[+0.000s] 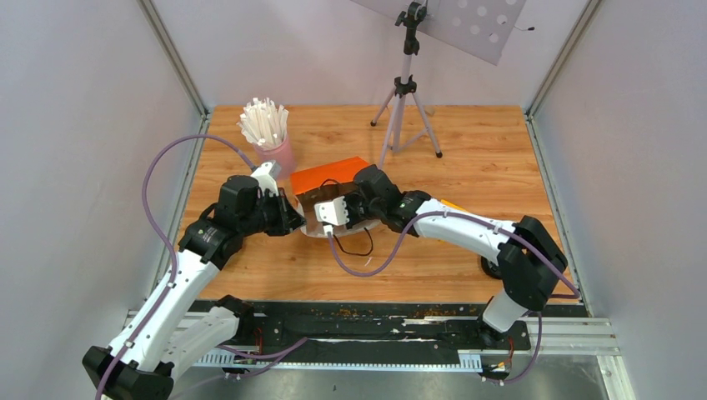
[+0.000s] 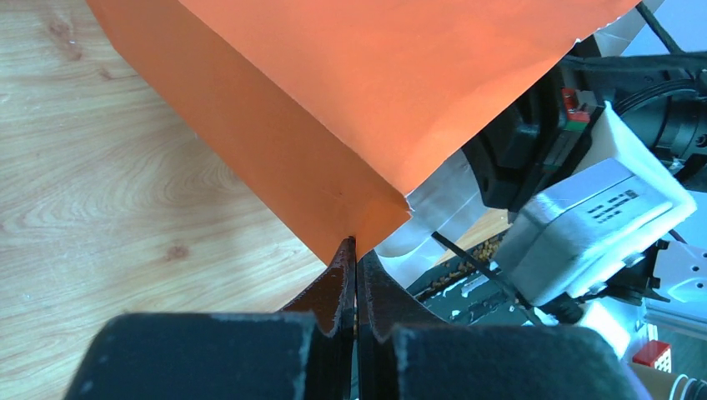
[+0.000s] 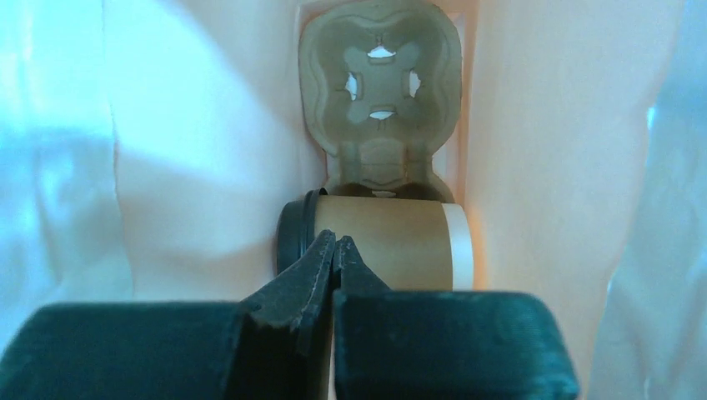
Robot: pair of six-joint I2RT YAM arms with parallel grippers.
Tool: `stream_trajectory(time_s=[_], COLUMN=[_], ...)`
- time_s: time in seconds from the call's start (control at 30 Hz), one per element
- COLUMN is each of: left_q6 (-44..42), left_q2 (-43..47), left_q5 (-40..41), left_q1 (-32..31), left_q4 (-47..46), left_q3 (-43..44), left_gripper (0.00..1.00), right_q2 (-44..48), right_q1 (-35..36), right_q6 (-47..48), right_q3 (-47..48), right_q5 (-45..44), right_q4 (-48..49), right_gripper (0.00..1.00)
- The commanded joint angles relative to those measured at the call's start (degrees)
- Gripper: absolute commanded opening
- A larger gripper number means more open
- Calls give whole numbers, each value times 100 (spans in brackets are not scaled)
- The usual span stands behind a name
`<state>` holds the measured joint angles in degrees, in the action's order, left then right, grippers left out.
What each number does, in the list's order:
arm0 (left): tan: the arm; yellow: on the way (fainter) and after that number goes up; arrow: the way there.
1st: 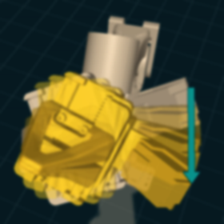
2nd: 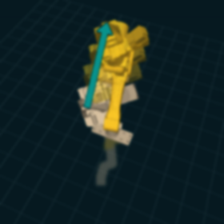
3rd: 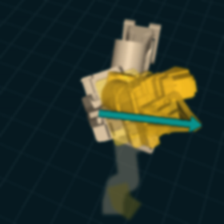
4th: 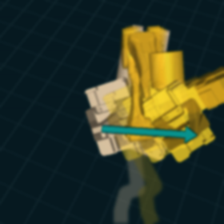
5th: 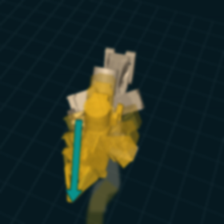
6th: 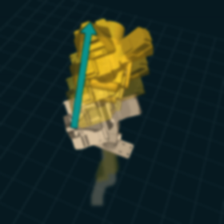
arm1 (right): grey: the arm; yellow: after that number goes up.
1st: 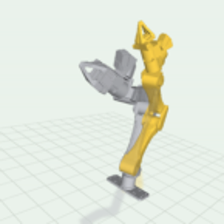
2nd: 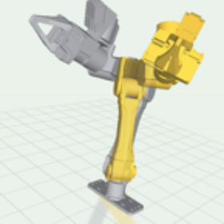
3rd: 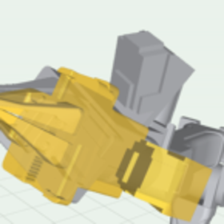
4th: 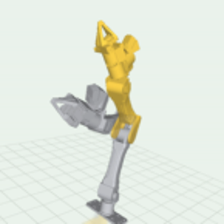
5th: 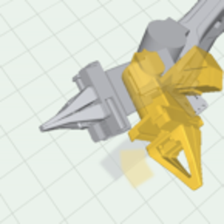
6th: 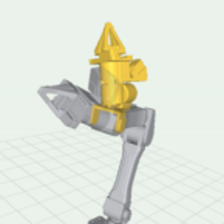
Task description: Pack the takeout coffee
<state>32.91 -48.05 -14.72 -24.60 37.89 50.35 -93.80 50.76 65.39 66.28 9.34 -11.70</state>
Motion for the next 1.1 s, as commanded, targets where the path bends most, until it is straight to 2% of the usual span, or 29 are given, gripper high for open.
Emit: stream_trajectory(time_s=[0.0,0.07,0.1,0.13,0.3,0.5,0.73,1.07], left_q6=[-20,-10,-5,1,111,195,354,445], left_q2=[42,38,33,35,68,72,84,90], left_q5=[-43,-76,-94,-112,-212,-292,-354,-344], left_q1=[17,17,17,17,17,17,17,17], left_q4=[-157,-188,-193,-205,-307,-451,-652,-712], left_q3=[87,98,98,91,22,-31,-179,-253], left_gripper=[0,0,0,0,0,0,0,0], right_q2=[150,73,37,11,-234,-463,-627,-580], right_q1=[-102,-114,-125,-140,-154,-146,-145,-137], right_q6=[-265,-112,-8,82,449,789,945,831], right_q3=[-80,-39,-41,-38,160,224,150,-30], right_q5=[337,236,189,163,56,-261,-681,-527], right_q4=[19,-125,-147,-175,-579,-607,-73,358], right_gripper=[7,32,42,47,50,54,45,13])
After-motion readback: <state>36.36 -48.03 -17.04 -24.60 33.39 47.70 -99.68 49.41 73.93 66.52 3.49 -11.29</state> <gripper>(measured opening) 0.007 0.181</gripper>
